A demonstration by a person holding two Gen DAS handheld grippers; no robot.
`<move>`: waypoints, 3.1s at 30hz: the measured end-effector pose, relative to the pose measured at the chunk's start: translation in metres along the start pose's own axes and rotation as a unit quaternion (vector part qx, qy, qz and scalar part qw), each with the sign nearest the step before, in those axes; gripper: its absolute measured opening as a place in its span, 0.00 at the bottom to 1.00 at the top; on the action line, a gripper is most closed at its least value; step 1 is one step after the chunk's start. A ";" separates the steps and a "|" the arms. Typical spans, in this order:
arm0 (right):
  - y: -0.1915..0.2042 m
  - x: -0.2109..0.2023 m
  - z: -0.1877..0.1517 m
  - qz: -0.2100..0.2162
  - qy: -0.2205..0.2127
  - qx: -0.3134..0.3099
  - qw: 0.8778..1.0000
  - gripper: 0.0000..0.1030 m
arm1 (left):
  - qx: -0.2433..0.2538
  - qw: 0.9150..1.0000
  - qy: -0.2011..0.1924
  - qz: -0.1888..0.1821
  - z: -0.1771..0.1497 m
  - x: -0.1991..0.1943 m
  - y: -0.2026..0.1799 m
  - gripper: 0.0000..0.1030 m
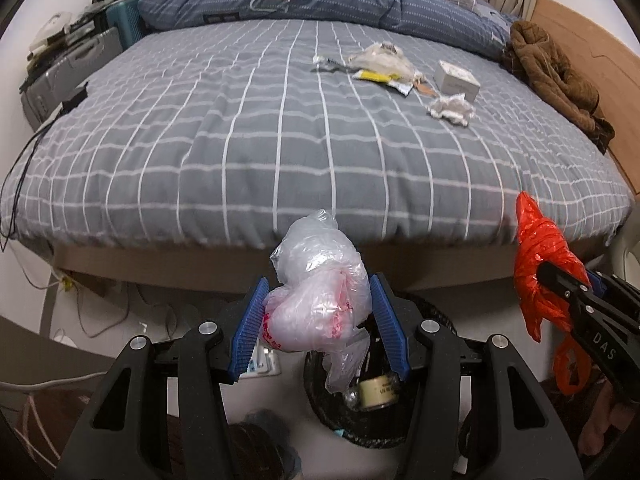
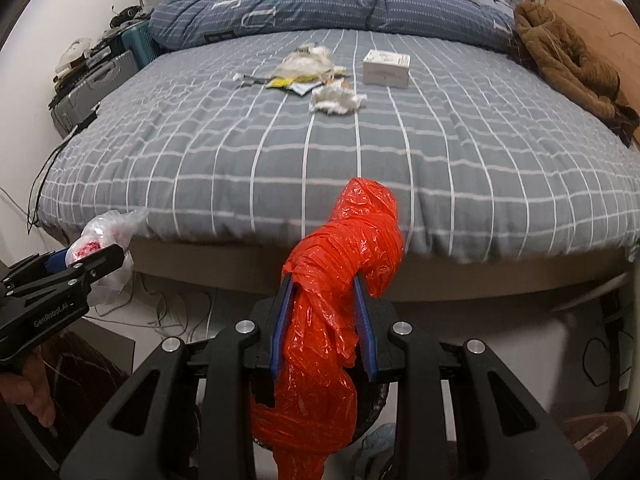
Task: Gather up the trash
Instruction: 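Carry the clear bag and red bag down over the wastebasket with both tools, then open the right tool to drop the red bag while the left tool drops the clear bag, then move both open tools back over the bed toward the remaining trash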
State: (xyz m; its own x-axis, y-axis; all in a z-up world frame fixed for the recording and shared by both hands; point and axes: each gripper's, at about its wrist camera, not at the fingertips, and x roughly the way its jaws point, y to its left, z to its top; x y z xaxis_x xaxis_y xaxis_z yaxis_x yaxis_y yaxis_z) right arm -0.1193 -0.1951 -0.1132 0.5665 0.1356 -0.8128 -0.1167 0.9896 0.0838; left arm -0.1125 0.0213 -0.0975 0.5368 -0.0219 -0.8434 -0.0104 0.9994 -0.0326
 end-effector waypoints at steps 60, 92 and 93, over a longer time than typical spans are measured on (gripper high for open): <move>-0.064 0.059 -0.061 -0.082 0.074 0.054 0.992 0.90 | 0.072 0.993 0.085 -0.031 -0.056 0.094 -0.064 0.55; -0.052 0.000 0.041 -0.076 -0.078 0.026 0.994 0.90 | 0.042 0.996 -0.073 0.010 0.053 -0.002 -0.044 0.94; -0.052 -0.001 0.045 -0.076 -0.081 0.024 0.994 0.90 | 0.041 0.996 -0.076 0.012 0.060 -0.003 -0.043 0.94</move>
State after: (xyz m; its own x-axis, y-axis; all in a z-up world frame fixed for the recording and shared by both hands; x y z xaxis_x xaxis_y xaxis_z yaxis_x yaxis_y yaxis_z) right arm -0.0769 -0.2448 -0.0911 0.6983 -0.0137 -0.7157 0.0167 0.9999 -0.0029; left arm -0.0630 -0.0200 -0.0618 0.6582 -0.0009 -0.7528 0.0411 0.9985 0.0348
